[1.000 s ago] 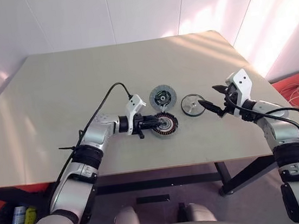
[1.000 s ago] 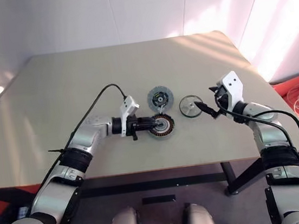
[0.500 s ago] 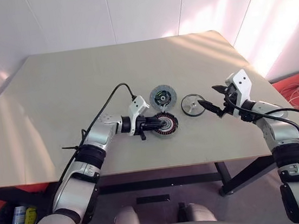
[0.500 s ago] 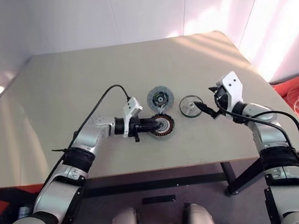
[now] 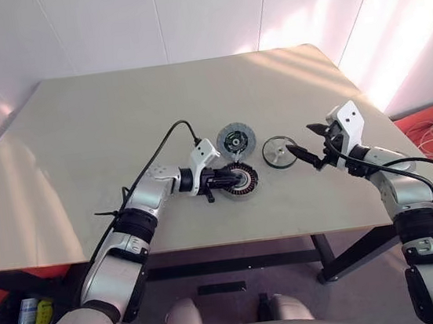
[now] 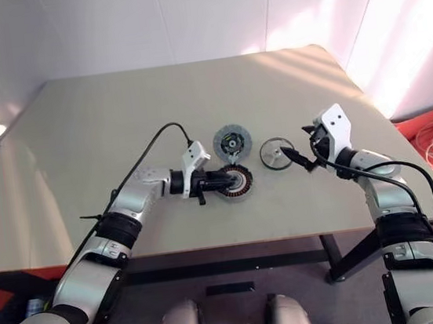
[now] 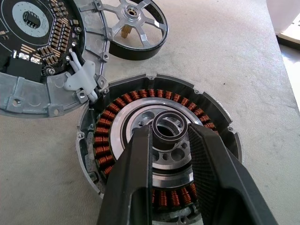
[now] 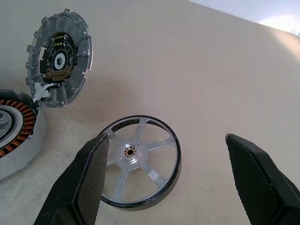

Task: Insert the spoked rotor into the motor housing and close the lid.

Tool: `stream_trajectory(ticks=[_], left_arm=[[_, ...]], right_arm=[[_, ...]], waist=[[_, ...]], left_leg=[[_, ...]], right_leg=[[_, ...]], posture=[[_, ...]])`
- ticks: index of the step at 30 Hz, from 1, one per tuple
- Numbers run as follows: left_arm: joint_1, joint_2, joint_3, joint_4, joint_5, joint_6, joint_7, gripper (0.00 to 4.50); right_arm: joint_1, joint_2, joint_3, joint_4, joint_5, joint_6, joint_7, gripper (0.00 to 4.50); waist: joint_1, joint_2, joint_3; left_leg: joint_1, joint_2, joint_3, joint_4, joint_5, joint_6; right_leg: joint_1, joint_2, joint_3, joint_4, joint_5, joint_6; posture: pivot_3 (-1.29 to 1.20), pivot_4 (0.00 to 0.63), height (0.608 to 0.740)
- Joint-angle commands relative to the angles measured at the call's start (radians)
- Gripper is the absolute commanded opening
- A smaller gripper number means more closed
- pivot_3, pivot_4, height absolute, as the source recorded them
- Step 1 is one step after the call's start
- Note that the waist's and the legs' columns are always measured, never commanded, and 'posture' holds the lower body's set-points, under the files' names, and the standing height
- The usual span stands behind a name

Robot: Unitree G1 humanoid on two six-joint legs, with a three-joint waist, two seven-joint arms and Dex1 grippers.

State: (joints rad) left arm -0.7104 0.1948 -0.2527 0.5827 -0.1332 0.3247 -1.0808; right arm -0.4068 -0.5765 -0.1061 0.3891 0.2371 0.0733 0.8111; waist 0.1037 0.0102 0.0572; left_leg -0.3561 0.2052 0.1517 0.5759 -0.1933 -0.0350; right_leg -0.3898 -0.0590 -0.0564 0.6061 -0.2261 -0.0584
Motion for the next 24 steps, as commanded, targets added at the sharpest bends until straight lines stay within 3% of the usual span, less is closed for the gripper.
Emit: stream_trajectory(ticks=[1, 24], left_arm=[[-0.023, -0.002, 0.008, -0.011, 0.003, -0.02, 0.005, 0.78], [-0.035, -0.009, 0.028, 0.049, 0.002, -0.059, 0.06, 0.78]], right_arm=[[-0.003, -0.002, -0.028, -0.046, 0.021, -0.014, -0.001, 4.5], [-0.01, 0.0, -0.027, -0.038, 0.016, -0.025, -0.012, 4.5]], waist=[[0.0, 0.0, 0.0], [0.0, 0.0, 0.0]], left_leg=[[0.0, 0.0, 0.0, 0.0, 0.0, 0.0], [0.0, 0.0, 0.0, 0.0, 0.0, 0.0]], right_leg=[[0.0, 0.0, 0.0, 0.0, 0.0, 0.0], [0.0, 0.0, 0.0, 0.0, 0.0, 0.0]], posture=[[0.0, 0.0, 0.74], [0.0, 0.0, 0.74]])
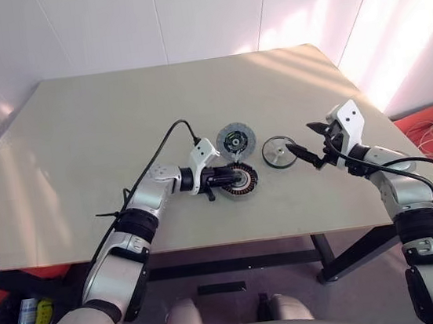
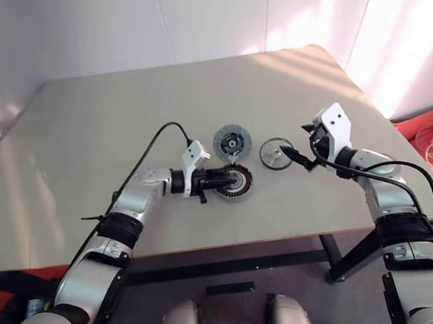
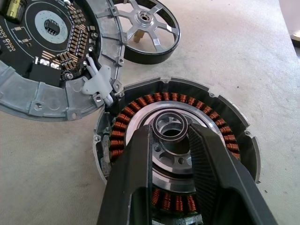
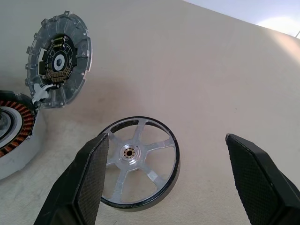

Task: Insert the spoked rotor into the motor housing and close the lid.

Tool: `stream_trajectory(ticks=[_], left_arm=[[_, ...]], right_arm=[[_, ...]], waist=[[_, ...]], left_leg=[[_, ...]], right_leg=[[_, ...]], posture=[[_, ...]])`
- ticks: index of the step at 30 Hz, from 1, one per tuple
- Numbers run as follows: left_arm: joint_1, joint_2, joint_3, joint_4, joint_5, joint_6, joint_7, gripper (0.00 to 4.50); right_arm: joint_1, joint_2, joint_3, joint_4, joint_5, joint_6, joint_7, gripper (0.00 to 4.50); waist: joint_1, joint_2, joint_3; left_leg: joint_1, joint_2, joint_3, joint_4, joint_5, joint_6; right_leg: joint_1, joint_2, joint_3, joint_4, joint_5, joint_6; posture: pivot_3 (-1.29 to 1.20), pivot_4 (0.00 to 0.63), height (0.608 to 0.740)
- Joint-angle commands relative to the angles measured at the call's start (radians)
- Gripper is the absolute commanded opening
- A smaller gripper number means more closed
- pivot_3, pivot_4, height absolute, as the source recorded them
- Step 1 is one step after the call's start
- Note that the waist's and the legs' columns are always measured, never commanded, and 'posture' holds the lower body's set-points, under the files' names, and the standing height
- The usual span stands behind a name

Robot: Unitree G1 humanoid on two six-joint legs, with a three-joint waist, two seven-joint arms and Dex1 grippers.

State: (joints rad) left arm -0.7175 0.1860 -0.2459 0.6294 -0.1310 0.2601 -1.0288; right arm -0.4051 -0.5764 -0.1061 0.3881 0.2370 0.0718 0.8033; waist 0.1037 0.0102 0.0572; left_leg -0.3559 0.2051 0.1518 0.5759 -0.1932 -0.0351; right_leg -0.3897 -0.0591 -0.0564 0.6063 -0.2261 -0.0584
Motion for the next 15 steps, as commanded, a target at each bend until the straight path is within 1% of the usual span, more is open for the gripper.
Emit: stream_trajectory(ticks=[1, 10, 12, 13, 15], left_arm=[[-0.028, 0.0, 0.023, 0.0, -0.007, 0.011, 0.0, 0.78], [-0.027, 0.009, 0.031, -0.025, -0.028, 0.049, -0.057, 0.78], [-0.029, 0.007, 0.037, -0.02, -0.021, 0.045, -0.037, 1.5], [-0.031, 0.007, 0.039, -0.016, -0.021, 0.046, -0.031, 1.7], [-0.036, 0.007, 0.045, -0.01, -0.022, 0.05, -0.021, 1.7]], right_arm=[[-0.011, 0.0, -0.027, -0.037, 0.015, -0.024, -0.005, 4.5], [-0.013, 0.0, -0.026, -0.032, 0.016, -0.026, -0.004, 4.5], [-0.014, 0.0, -0.026, -0.03, 0.015, -0.026, -0.005, 4.5], [-0.014, 0.0, -0.025, -0.029, 0.015, -0.026, -0.005, 4.5], [-0.014, 0.0, -0.025, -0.029, 0.015, -0.026, -0.005, 4.5]], waist=[[0.0, 0.0, 0.0], [0.0, 0.0, 0.0], [0.0, 0.0, 0.0], [0.0, 0.0, 0.0], [0.0, 0.0, 0.0]], left_leg=[[0.0, 0.0, 0.0, 0.0, 0.0, 0.0], [0.0, 0.0, 0.0, 0.0, 0.0, 0.0], [0.0, 0.0, 0.0, 0.0, 0.0, 0.0], [0.0, 0.0, 0.0, 0.0, 0.0, 0.0], [0.0, 0.0, 0.0, 0.0, 0.0, 0.0]], right_leg=[[0.0, 0.0, 0.0, 0.0, 0.0, 0.0], [0.0, 0.0, 0.0, 0.0, 0.0, 0.0], [0.0, 0.0, 0.0, 0.0, 0.0, 0.0], [0.0, 0.0, 0.0, 0.0, 0.0, 0.0], [0.0, 0.0, 0.0, 0.0, 0.0, 0.0]], posture=[[0.0, 0.0, 0.74], [0.0, 0.0, 0.74], [0.0, 0.0, 0.74], [0.0, 0.0, 0.74], [0.0, 0.0, 0.74]])
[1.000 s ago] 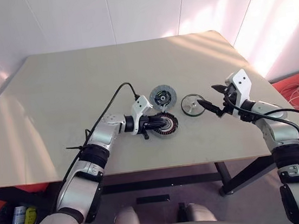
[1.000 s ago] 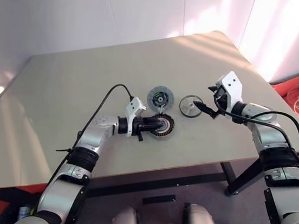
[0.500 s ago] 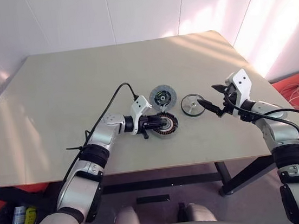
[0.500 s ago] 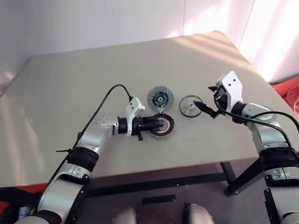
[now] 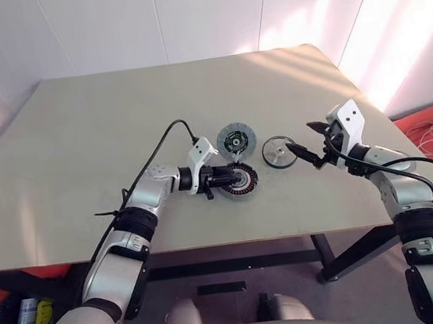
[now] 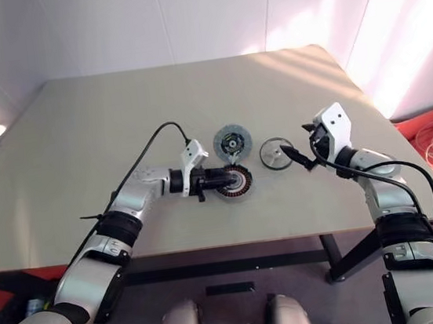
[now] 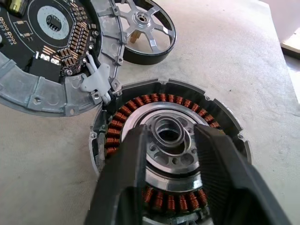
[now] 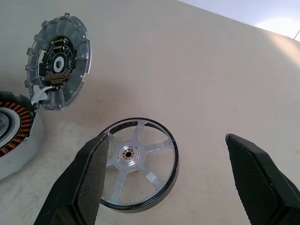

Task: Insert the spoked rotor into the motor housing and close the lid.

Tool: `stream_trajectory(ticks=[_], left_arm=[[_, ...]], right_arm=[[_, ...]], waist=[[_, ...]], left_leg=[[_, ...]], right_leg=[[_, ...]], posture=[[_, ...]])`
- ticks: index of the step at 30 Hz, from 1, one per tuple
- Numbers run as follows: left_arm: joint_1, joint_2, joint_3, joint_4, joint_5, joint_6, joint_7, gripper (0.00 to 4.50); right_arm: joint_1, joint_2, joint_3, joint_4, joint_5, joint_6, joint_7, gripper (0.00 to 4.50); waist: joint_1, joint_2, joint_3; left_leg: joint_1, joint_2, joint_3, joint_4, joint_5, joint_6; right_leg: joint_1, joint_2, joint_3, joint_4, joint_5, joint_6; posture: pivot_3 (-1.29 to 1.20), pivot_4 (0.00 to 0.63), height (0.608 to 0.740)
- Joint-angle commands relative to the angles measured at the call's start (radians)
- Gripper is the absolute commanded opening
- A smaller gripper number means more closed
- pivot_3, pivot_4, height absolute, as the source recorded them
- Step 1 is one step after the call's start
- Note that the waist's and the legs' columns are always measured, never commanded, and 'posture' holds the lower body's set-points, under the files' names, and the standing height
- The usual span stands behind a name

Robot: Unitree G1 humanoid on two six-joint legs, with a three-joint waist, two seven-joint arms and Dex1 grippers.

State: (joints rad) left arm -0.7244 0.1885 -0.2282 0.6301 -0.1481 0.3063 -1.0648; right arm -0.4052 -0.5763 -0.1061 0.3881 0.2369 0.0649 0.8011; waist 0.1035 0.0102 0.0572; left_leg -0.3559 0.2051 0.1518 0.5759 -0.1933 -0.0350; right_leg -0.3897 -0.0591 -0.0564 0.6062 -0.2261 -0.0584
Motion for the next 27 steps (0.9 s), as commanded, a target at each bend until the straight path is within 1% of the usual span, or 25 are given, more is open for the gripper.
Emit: stream_trajectory(ticks=[1, 7, 12, 17, 22, 26, 27], left_arm=[[-0.031, 0.006, 0.028, -0.011, -0.008, 0.009, 0.014, 1.7], [-0.032, 0.006, 0.032, -0.016, -0.007, 0.001, 0.029, 1.7], [-0.034, 0.001, 0.063, -0.027, -0.028, -0.022, 0.055, 1.7], [-0.036, -0.003, 0.087, -0.055, -0.049, -0.017, 0.046, 1.7], [-0.028, -0.013, 0.074, -0.086, -0.049, 0.004, 0.032, 1.7], [-0.011, -0.007, 0.038, -0.119, -0.039, 0.026, -0.016, 1.7], [-0.009, -0.009, 0.033, -0.119, -0.032, 0.021, -0.013, 1.53]], right_arm=[[-0.014, 0.0, -0.025, -0.029, 0.015, -0.018, -0.003, 4.5], [-0.013, 0.0, -0.025, -0.028, 0.015, -0.019, -0.001, 4.5], [-0.012, 0.001, -0.024, -0.028, 0.015, -0.019, 0.0, 4.5], [-0.013, 0.003, -0.022, -0.026, 0.015, -0.02, 0.001, 4.5], [-0.013, 0.004, -0.022, -0.026, 0.014, -0.022, 0.002, 4.5], [-0.012, 0.005, -0.023, -0.027, 0.014, -0.022, 0.0, 4.5], [-0.011, 0.005, -0.024, -0.028, 0.014, -0.021, -0.001, 4.5]], waist=[[0.0, 0.0, 0.0], [0.0, 0.0, 0.0], [0.0, 0.0, 0.0], [0.001, 0.0, 0.0], [0.001, 0.0, 0.0], [0.001, 0.0, 0.0], [0.001, 0.0, 0.0]], left_leg=[[0.0, 0.0, 0.0, 0.0, 0.0, 0.0], [0.0, 0.0, 0.0, 0.0, 0.0, 0.0], [0.0, 0.0, 0.0, 0.0, 0.0, 0.0], [0.0, 0.0, 0.0, 0.0, 0.0, 0.0], [-0.001, 0.0, 0.0, 0.0, 0.0, 0.0], [-0.001, 0.0, 0.0, 0.0, 0.0, 0.0], [-0.001, 0.0, 0.0, 0.0, 0.0, 0.0]], right_leg=[[0.0, 0.0, 0.0, 0.0, 0.0, 0.0], [0.0, 0.0, 0.0, 0.0, 0.0, 0.0], [0.0, 0.0, 0.0, 0.0, 0.0, 0.0], [0.0, 0.0, 0.0, 0.0, 0.0, 0.0], [0.0, 0.0, 0.0, 0.0, 0.0, 0.0], [-0.001, 0.0, 0.0, 0.0, 0.0, 0.0], [-0.001, 0.0, 0.0, 0.0, 0.0, 0.0]], posture=[[0.0, 0.0, 0.74], [0.0, 0.0, 0.74], [0.0, 0.0, 0.74], [0.0, 0.0, 0.74], [0.0, 0.0, 0.74], [0.0, 0.0, 0.74], [0.0, 0.0, 0.74]])
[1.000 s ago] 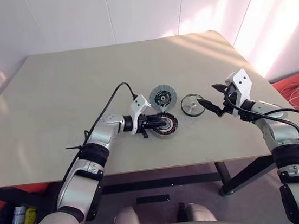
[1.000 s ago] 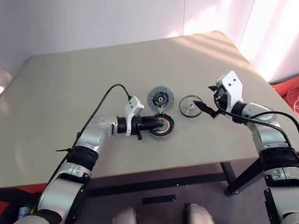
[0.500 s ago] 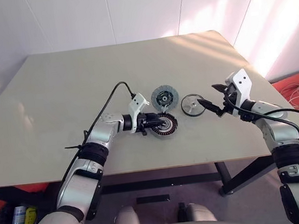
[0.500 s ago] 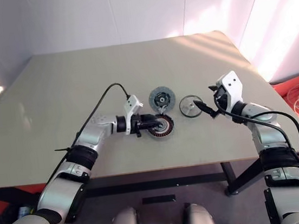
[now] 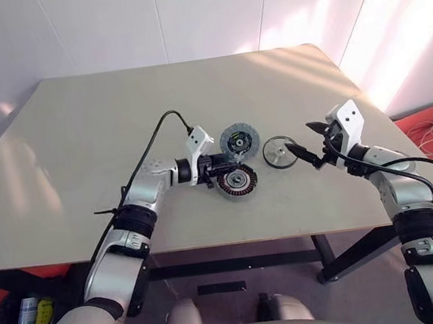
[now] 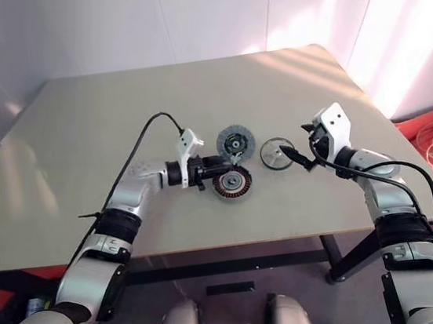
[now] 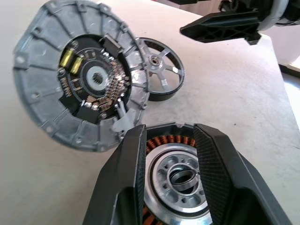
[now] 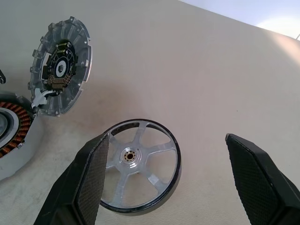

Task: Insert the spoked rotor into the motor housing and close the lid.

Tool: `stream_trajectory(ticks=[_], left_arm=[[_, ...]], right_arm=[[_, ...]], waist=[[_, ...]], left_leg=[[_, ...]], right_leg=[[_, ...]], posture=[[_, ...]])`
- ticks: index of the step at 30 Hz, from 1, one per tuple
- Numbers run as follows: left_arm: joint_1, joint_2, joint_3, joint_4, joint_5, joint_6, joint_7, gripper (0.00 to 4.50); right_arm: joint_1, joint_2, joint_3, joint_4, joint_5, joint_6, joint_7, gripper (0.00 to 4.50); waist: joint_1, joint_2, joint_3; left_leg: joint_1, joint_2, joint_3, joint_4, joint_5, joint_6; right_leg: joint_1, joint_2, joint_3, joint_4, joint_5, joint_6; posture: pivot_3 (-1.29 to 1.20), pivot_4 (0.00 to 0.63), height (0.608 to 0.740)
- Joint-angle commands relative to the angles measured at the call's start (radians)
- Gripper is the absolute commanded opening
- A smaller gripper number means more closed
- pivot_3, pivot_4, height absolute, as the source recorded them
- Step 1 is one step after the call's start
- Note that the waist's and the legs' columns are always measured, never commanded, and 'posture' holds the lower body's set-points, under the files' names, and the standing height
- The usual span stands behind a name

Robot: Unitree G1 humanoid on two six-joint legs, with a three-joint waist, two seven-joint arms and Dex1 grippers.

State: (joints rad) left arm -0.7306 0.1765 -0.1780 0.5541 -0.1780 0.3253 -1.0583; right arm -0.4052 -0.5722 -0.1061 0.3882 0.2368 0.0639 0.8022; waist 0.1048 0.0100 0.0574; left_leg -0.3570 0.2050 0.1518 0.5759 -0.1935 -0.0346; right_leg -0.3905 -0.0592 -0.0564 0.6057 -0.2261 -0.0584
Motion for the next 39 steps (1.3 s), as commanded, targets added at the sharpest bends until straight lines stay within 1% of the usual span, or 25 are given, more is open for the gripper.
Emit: stream_trajectory(ticks=[1, 2, 3, 4, 5, 6, 11, 18, 23, 25, 28, 33, 35, 39], left_arm=[[-0.001, 0.003, -0.02, -0.044, 0.002, -0.002, -0.016, 1.31], [-0.001, 0.002, -0.02, -0.042, 0.002, -0.004, -0.012, 1.11], [0.0, 0.003, -0.021, -0.044, -0.007, 0.007, -0.024, 0.71], [0.0, 0.004, -0.021, -0.049, -0.014, 0.018, -0.031, 0.48], [0.001, 0.006, -0.021, -0.052, -0.016, 0.023, -0.033, 0.15], [0.0, 0.007, -0.021, -0.051, -0.014, 0.024, -0.031, 0.01], [-0.008, 0.006, -0.024, -0.024, 0.014, 0.023, 0.007, 0.01], [0.019, 0.034, -0.094, -0.054, 0.05, 0.098, -0.018, 0.01], [0.024, 0.057, -0.113, -0.072, 0.052, 0.192, -0.021, 0.01], [0.024, 0.065, -0.118, -0.066, 0.069, 0.19, -0.002, 0.01], [0.023, 0.065, -0.096, -0.067, 0.057, 0.171, 0.011, 0.01], [0.006, 0.038, -0.013, -0.065, -0.008, 0.133, 0.039, 0.01], [-0.006, 0.022, 0.012, -0.07, -0.035, 0.149, 0.046, 0.01], [-0.01, 0.005, 0.004, -0.081, -0.047, 0.179, 0.03, 0.01]], right_arm=[[-0.01, 0.001, -0.024, -0.029, 0.014, -0.02, -0.003, 4.5], [-0.01, 0.001, -0.024, -0.03, 0.014, -0.02, -0.003, 4.5], [-0.009, 0.001, -0.025, -0.031, 0.015, -0.02, -0.004, 4.5], [-0.008, 0.0, -0.026, -0.032, 0.015, -0.02, -0.004, 4.5], [-0.006, 0.0, -0.027, -0.033, 0.015, -0.02, -0.005, 4.5], [-0.006, 0.0, -0.027, -0.034, 0.016, -0.02, -0.005, 4.5], [-0.005, 0.001, -0.026, -0.037, 0.015, -0.021, -0.008, 4.5], [-0.007, 0.005, -0.026, -0.035, 0.014, -0.024, -0.011, 4.5], [-0.002, 0.006, -0.028, -0.037, 0.012, -0.025, -0.015, 4.5], [-0.002, 0.006, -0.028, -0.037, 0.012, -0.026, -0.018, 4.5], [-0.002, 0.007, -0.026, -0.035, 0.011, -0.028, -0.021, 4.5], [-0.005, 0.008, -0.02, -0.028, 0.008, -0.032, -0.02, 4.5], [-0.007, 0.009, -0.019, -0.026, 0.007, -0.034, -0.019, 4.5], [-0.008, 0.011, -0.017, -0.026, 0.007, -0.034, -0.018, 4.5]], waist=[[0.0, 0.0, 0.0], [0.0, 0.0, 0.0], [-0.001, 0.0, 0.0], [-0.001, 0.0, 0.0], [-0.001, 0.0, 0.0], [-0.001, 0.0, 0.0], [0.0, 0.0, 0.0], [-0.001, 0.0, 0.0], [-0.001, 0.0, 0.0], [-0.001, 0.0, 0.0], [-0.002, 0.0, 0.0], [-0.002, 0.0, 0.0], [-0.001, 0.0, 0.0], [-0.001, 0.0, 0.0]], left_leg=[[0.0, 0.0, 0.0, 0.0, 0.0, 0.0], [0.0, 0.0, 0.0, 0.0, 0.0, 0.0], [0.0, 0.0, 0.0, 0.0, 0.0, 0.0], [0.0, 0.0, 0.0, 0.0, 0.0, 0.0], [0.0, 0.0, 0.0, 0.0, 0.0, 0.0], [0.0, 0.0, 0.0, 0.0, 0.0, 0.0], [0.0, 0.0, 0.0, 0.0, 0.0, 0.0], [0.0, 0.0, 0.0, 0.0, 0.0, 0.0], [0.001, 0.0, 0.0, 0.0, 0.0, 0.0], [0.001, 0.0, 0.0, 0.0, 0.0, 0.0], [0.002, 0.0, 0.0, 0.0, 0.0, 0.0], [0.003, 0.0, 0.0, 0.0, 0.0, 0.0], [0.002, 0.0, 0.0, 0.0, 0.0, 0.0], [0.0, 0.0, 0.0, 0.0, 0.0, 0.0]], right_leg=[[0.0, 0.0, 0.0, 0.0, 0.0, 0.0], [0.0, 0.0, 0.0, 0.0, 0.0, 0.0], [0.0, 0.0, 0.0, 0.0, 0.0, 0.0], [0.0, 0.0, 0.0, 0.0, 0.0, 0.0], [0.0, 0.0, 0.0, 0.0, 0.0, 0.0], [0.0, 0.0, 0.0, 0.0, 0.0, 0.0], [0.0, 0.0, 0.0, 0.0, 0.0, 0.0], [0.0, 0.0, 0.0, 0.0, 0.0, 0.0], [0.001, 0.0, 0.0, 0.0, 0.0, 0.0], [0.001, 0.0, 0.0, 0.0, 0.0, 0.0], [0.002, 0.0, 0.0, 0.0, 0.0, 0.0], [0.002, 0.0, 0.0, 0.0, 0.0, 0.0], [0.001, 0.0, 0.0, 0.0, 0.0, 0.0], [0.0, 0.0, 0.0, -0.001, 0.0, 0.0]], posture=[[0.0, 0.0, 0.74], [0.0, 0.0, 0.74], [0.0, 0.0, 0.74], [0.0, 0.0, 0.74], [0.0, 0.0, 0.74], [0.0, 0.0, 0.74], [0.0, 0.0, 0.74], [0.0, 0.0, 0.74], [0.0, 0.0, 0.74], [0.0, 0.0, 0.74], [0.0, 0.0, 0.74], [0.0, 0.0, 0.74], [0.0, 0.0, 0.74], [0.0, 0.0, 0.74]])
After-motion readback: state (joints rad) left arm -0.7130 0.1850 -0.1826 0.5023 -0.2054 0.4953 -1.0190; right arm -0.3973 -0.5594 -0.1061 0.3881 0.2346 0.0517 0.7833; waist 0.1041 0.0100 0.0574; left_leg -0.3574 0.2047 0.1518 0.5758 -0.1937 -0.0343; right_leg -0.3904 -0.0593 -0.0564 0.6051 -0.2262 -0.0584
